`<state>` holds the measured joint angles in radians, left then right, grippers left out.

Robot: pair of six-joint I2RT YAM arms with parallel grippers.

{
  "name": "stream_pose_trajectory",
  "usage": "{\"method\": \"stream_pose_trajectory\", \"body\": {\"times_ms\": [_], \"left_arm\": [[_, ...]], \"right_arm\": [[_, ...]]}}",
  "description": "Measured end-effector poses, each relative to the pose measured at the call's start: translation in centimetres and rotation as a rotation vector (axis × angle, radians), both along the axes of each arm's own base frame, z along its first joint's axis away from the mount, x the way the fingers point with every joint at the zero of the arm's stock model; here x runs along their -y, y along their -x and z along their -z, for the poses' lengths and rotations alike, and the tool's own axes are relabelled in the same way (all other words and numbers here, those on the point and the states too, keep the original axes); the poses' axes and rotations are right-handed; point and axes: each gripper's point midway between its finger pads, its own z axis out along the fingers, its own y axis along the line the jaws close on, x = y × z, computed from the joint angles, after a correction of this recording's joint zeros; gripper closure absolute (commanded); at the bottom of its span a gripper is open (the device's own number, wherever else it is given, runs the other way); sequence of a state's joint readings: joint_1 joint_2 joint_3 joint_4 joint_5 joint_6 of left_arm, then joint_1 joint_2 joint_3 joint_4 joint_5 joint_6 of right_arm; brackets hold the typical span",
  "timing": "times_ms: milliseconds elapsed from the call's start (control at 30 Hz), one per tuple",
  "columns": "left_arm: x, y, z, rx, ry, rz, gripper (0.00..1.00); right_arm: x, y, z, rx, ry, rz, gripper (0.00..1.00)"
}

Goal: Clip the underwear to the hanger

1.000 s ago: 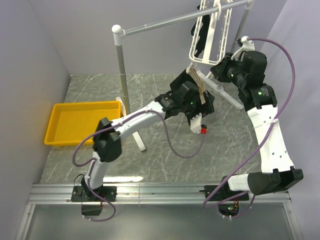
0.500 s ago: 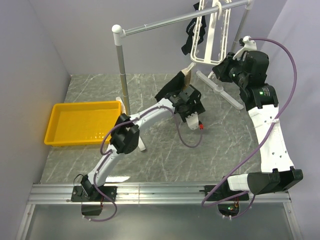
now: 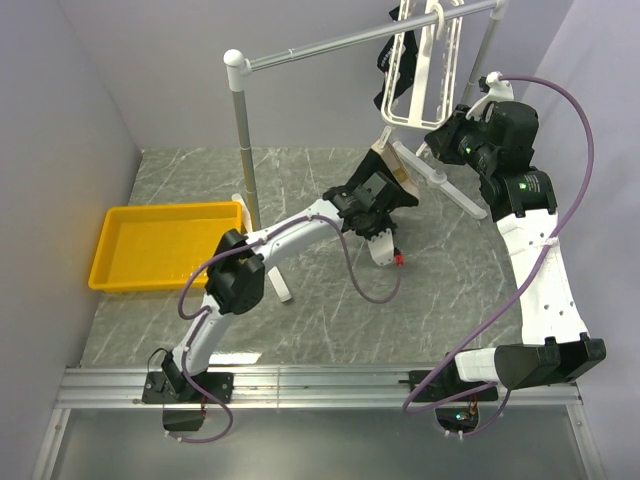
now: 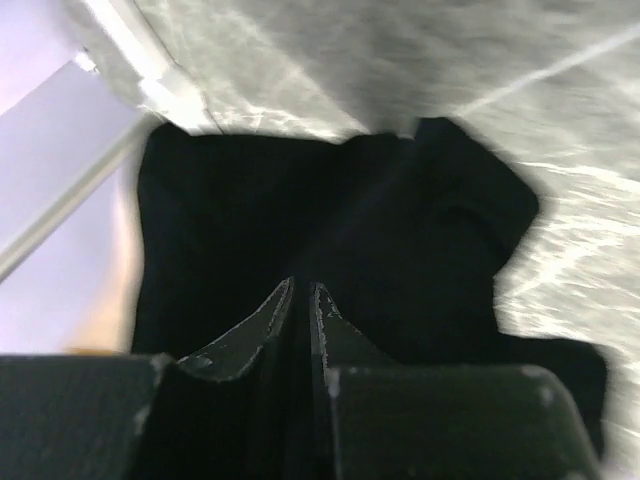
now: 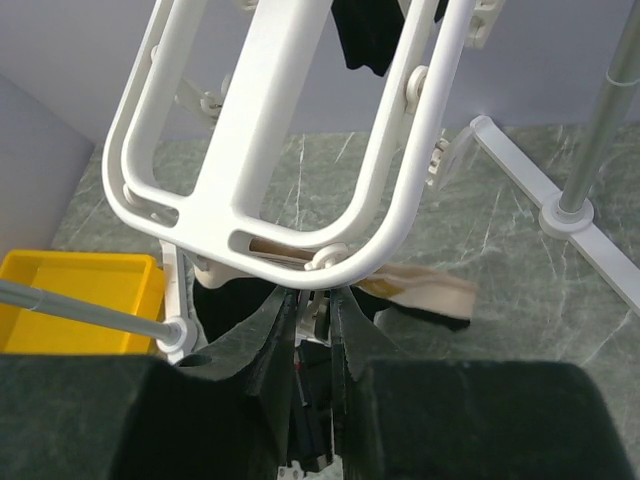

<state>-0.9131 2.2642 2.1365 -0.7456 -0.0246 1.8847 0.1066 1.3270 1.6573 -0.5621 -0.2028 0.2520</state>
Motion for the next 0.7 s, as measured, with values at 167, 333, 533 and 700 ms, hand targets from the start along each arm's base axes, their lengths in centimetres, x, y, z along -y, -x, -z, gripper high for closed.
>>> {"method": "stream_pose_trajectory", "body": {"times_ms": [167, 333, 533, 700], "left_arm": [[-2.6, 2.8, 0.7, -0.051, -0.039, 0.041, 0.53], [-3.0, 7.0, -3.0, -0.083, 0.031, 0.125, 0.01], [-0.8, 12.0, -9.0, -0.061, 0.134, 0.214, 0.01], [1.1, 11.8, -9.2, -0.068, 0.135, 0.218, 0.01]], "right_arm": [[0.0, 0.0, 0.0, 0.000, 0.000, 0.000, 1.00], [0.1, 0.0, 0.0, 0.000, -0.001, 0.000, 1.00], [0.0, 0.0, 0.0, 0.000, -0.003, -0.004, 1.00], [-0.1, 0.0, 0.0, 0.000, -0.003, -0.006, 1.00]]}}
